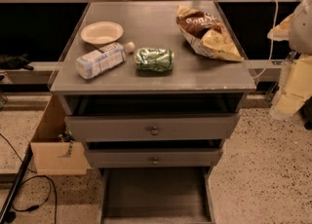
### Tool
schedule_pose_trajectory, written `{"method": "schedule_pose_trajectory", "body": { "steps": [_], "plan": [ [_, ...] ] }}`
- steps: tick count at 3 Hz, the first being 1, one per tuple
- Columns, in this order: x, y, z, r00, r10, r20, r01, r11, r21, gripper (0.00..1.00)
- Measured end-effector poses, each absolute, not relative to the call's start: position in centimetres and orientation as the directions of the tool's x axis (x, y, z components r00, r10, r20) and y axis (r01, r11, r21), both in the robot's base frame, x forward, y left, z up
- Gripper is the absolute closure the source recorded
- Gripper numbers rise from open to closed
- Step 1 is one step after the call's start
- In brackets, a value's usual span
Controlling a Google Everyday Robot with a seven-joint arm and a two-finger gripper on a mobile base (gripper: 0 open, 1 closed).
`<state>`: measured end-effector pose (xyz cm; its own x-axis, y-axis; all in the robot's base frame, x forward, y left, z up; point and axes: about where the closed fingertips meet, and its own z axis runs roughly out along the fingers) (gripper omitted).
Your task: Place green can into bottom drawer
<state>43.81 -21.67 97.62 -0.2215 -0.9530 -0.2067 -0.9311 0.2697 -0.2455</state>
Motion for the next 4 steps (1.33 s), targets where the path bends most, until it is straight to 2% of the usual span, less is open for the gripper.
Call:
{"method": "schedule_pose_trajectory", "body": {
  "steps": [1, 2, 3, 4],
  "plan": [
    [43.8, -21.7, 97.6, -0.221, -0.953, -0.207, -0.931, 0.270, -0.246, 0.00],
    [44.9, -20.4, 97.3, -0.216, -0.934, -0.286, -0.920, 0.293, -0.261, 0.00],
    [47.0, -18.5, 97.7, -0.189, -0.892, -0.411, -0.905, 0.321, -0.281, 0.00],
    [50.5, -15.7, 99.4, -0.134, -0.803, -0.581, -0.872, 0.374, -0.315, 0.00]
  ]
}}
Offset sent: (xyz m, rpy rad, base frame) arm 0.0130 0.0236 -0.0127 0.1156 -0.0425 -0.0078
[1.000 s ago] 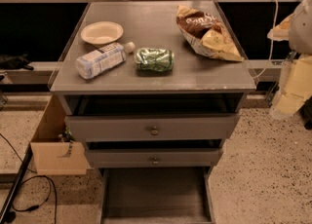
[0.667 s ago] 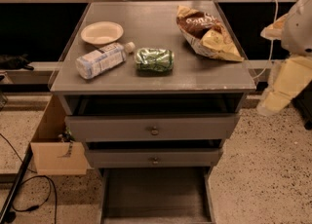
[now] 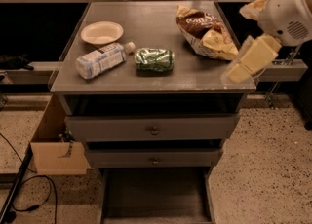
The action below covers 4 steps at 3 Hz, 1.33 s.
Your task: Place green can into bottom drawer
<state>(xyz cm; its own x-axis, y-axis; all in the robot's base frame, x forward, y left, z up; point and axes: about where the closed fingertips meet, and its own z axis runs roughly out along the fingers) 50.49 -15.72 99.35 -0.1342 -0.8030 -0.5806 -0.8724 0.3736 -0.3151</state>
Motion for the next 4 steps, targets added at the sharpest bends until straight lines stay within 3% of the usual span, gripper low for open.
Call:
{"method": "schedule_pose_trajectory", "body": {
  "steps": [1, 3, 4],
  "plan": [
    [55.1, -13.1, 100.9, -0.094, -0.725, -0.683, -0.837, 0.429, -0.340, 0.00],
    [56.7, -11.8, 101.0, -0.074, -0.700, -0.710, -0.822, 0.447, -0.354, 0.00],
    [60.0, -8.5, 99.5, -0.047, -0.670, -0.741, -0.832, 0.437, -0.341, 0.00]
  ]
}}
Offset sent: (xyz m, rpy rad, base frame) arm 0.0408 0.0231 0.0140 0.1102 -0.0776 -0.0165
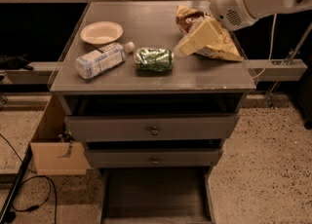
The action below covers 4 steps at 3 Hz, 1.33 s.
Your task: Place green can into bottom drawer
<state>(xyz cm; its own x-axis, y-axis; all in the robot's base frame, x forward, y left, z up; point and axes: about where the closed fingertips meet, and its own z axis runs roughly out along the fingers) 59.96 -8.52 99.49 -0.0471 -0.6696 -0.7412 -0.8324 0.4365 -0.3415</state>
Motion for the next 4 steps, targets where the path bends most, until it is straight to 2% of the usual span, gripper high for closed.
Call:
{"method": "schedule_pose_trajectory", "body": {
  "steps": [2, 3, 4],
  "plan": [
    [67.4, 0.1, 94.2, -0.004, -0.661, -0.751, -0.870, 0.372, -0.322, 0.00],
    [68.7, 1.8, 92.2, -0.005, -0.675, -0.738, -0.881, 0.352, -0.316, 0.00],
    [68.8, 0.8, 90.4, -0.028, -0.706, -0.708, -0.882, 0.350, -0.314, 0.00]
  ]
}}
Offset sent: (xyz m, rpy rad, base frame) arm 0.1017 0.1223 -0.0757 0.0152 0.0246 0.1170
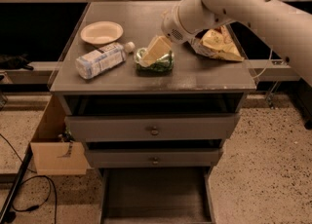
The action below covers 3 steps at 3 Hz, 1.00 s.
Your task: Place green can into bottom drawer
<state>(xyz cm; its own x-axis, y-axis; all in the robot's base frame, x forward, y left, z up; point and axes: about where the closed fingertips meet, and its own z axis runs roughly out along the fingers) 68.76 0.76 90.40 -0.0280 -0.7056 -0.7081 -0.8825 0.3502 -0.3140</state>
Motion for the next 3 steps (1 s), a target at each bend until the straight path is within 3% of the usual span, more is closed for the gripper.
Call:
{"method": "schedule_pose_trajectory", "body": {
  "steps": [3],
  "plan": [
    [67.9, 2.1, 86.5, -0.027, -0.757, -0.652, -0.917, 0.278, -0.285, 0.00]
  ]
}}
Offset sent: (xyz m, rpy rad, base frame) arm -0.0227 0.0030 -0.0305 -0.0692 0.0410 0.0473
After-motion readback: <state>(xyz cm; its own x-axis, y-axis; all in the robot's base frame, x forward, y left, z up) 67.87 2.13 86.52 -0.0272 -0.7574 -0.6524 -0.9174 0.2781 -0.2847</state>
